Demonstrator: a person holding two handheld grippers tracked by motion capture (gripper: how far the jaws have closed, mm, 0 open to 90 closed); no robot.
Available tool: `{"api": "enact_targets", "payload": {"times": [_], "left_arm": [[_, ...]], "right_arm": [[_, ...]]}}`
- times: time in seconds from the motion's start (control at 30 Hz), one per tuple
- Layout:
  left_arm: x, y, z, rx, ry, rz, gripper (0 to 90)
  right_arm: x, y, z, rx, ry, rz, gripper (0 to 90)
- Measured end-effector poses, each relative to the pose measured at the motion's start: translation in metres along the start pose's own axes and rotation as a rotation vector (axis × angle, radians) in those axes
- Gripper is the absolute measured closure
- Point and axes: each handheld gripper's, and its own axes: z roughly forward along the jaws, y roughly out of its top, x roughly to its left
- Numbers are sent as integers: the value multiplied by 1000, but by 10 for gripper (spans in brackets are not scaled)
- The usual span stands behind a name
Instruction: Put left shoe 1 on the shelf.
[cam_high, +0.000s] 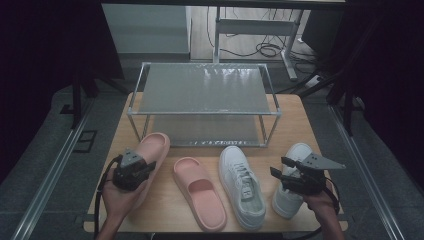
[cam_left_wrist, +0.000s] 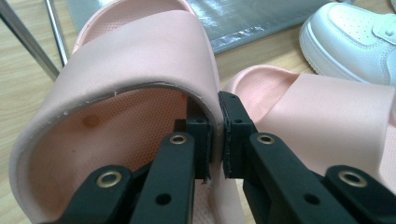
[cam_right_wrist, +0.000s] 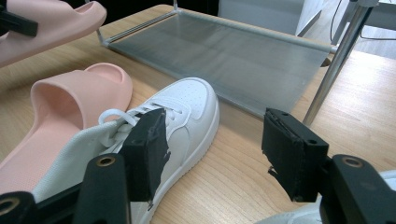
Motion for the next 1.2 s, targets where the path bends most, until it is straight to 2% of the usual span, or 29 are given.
{"api": "enact_targets", "payload": {"times": [0.27, 0.53, 0.83, 1.2], "left_arm": [[3, 9, 11, 9, -1, 7, 843], [9, 29, 34, 48, 23, 56, 844], [14, 42, 60, 63, 31, 62, 844], [16, 49, 84, 85, 49, 70, 843]], "right_arm": [[0, 0, 1, 4, 1, -1, 408], [0, -1, 2, 7, 2, -2, 408], [-1, -2, 3, 10, 1, 2, 407], [-2, -2, 3, 11, 0, 2, 408]]}}
